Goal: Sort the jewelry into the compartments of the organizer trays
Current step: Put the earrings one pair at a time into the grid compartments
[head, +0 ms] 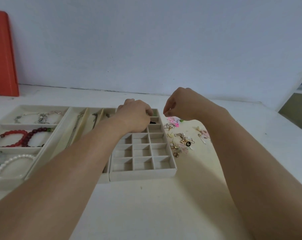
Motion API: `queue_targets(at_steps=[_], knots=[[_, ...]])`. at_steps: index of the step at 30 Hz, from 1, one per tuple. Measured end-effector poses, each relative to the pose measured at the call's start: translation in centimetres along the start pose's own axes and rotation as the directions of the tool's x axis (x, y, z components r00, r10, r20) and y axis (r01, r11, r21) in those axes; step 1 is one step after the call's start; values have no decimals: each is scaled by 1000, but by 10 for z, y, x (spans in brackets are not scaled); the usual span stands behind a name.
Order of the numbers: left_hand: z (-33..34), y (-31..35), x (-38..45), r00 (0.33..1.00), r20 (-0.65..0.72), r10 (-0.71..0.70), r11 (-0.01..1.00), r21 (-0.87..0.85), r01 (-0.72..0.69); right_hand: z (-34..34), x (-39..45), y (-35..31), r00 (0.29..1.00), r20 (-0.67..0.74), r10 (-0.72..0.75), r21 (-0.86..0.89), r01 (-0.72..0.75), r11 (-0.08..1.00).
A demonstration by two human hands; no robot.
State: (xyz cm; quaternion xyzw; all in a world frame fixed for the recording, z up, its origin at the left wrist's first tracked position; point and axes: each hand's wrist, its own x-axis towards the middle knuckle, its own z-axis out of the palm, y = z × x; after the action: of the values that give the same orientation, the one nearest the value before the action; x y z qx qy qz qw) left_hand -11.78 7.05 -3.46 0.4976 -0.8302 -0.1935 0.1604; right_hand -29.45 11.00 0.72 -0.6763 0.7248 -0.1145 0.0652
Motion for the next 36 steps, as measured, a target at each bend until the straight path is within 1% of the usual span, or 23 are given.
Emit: queue_targets(at_steps=[3,5,10,11,14,17,19,22,26,28,29,31,33,36], knots=[[0,4,-3,1000,-20,-1,999,-50,0,-6,-12,4,995,102,18,-43,-14,999],[-1,9,-5,1000,-23,11,997,-73,-13,-12,-22,10,990,136,24,-57,-17,998],[-2,16,-8,998,-38,55,990,-125,-59,-6,-40,30,991,129,37,-47,-31,998],[-1,18,-9,997,-29,70,989,-132,-73,-1,-44,37,992,117,40,-32,-36,999],[1,24,-12,992,-12,122,978,-169,-122,9,-59,56,996,88,33,88,-41,995],[3,27,-13,990,19,142,978,-159,-137,9,-70,65,993,113,38,113,-50,992],[2,27,-15,991,13,136,982,-135,-133,5,-72,64,991,133,31,142,-50,989],[1,30,-19,989,12,148,979,-145,-145,5,-72,59,981,194,23,101,-43,994],[0,37,-25,989,31,146,977,-160,-140,10,-71,54,978,208,11,76,-28,997],[1,39,-27,988,32,149,977,-162,-142,11,-71,52,984,179,2,91,-18,996],[2,41,-28,988,28,152,977,-158,-145,11,-71,52,990,139,-3,123,-14,992],[3,42,-30,986,14,164,973,-167,-159,10,-70,49,1000,26,-5,260,-1,966],[4,43,-30,982,-9,189,960,-210,-186,10,-70,45,997,-75,-1,412,32,911],[4,44,-28,978,-32,208,943,-260,-209,11,-69,40,990,-141,22,550,60,833]])
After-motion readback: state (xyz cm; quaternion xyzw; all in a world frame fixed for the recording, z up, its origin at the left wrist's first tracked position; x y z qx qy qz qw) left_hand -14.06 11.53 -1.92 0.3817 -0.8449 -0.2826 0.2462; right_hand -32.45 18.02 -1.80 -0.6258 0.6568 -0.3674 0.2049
